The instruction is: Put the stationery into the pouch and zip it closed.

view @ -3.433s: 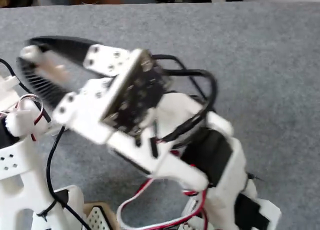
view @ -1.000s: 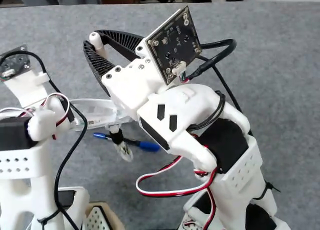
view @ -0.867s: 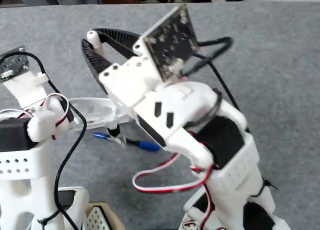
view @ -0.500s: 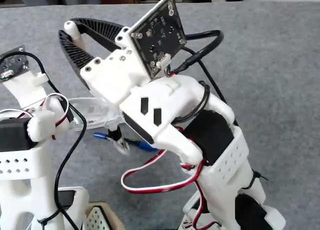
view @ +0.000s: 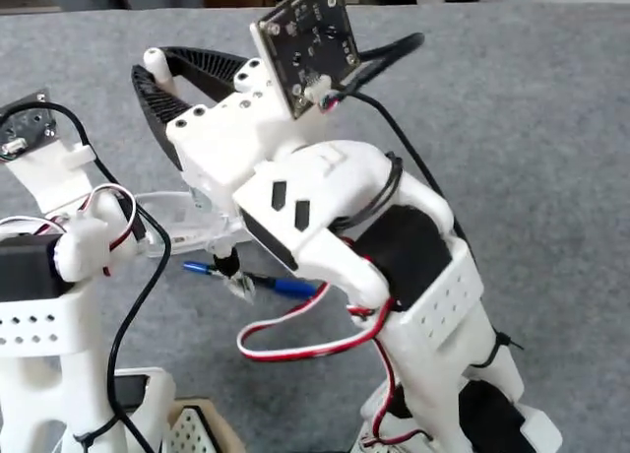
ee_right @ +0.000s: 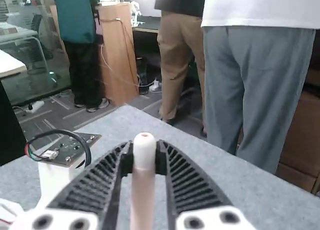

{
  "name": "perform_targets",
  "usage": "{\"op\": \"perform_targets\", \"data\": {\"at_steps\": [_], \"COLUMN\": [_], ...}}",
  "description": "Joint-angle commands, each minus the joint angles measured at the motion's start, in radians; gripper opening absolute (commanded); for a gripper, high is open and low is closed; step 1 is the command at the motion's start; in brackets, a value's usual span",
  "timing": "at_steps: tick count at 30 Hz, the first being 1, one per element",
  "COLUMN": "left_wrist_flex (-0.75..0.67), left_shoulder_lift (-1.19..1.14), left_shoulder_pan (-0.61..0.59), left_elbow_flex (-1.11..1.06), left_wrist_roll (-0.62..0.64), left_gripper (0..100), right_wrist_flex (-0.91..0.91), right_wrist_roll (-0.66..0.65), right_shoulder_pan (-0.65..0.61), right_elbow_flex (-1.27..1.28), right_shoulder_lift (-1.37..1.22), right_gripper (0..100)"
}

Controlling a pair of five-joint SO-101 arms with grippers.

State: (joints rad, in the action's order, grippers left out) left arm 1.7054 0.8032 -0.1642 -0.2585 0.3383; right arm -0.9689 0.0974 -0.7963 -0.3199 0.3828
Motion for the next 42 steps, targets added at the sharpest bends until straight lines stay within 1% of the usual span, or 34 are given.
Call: {"op": "perform_targets", "data": {"at_steps": [1, 5, 17, 21, 22, 27, 31, 35, 38, 42], "left_wrist_flex": [-0.021, -0.023, -0.021, -0.021, -0.021, -0.023, -0.021, -0.023, -0.025, -0.025], "left_shoulder_lift": [0.018, 0.018, 0.018, 0.018, 0.018, 0.018, 0.018, 0.018, 0.018, 0.018], "left_shoulder_pan": [-0.007, -0.024, -0.024, -0.022, -0.021, -0.021, -0.021, -0.021, -0.024, -0.028], "left_elbow_flex": [0.018, 0.015, 0.013, 0.013, 0.013, 0.016, 0.019, 0.021, 0.022, 0.022], "left_wrist_roll": [0.003, 0.003, 0.003, 0.002, 0.002, 0.002, 0.002, 0.002, 0.002, 0.002], "left_gripper": [3, 3, 3, 3, 3, 3, 3, 3, 3, 3], "right_wrist_flex": [0.005, 0.046, 0.046, 0.035, 0.021, -0.008, -0.017, -0.018, -0.040, -0.149], "right_wrist_roll": [0.011, 0.012, 0.006, -0.049, -0.058, -0.132, -0.215, -0.230, -0.247, -0.316], "right_shoulder_pan": [0.026, 0.038, 0.040, 0.035, 0.035, 0.017, -0.003, -0.002, 0.034, 0.190], "right_elbow_flex": [0.010, 0.071, 0.071, 0.065, 0.062, 0.074, 0.068, 0.053, 0.004, -0.022], "right_shoulder_lift": [0.007, 0.007, 0.007, 0.019, 0.022, 0.033, 0.033, 0.044, 0.081, 0.140], "right_gripper": [1.2, 1.2, 2.1, 11.4, 12.3, 12.4, 12.6, 12.4, 12.4, 12.4]}}
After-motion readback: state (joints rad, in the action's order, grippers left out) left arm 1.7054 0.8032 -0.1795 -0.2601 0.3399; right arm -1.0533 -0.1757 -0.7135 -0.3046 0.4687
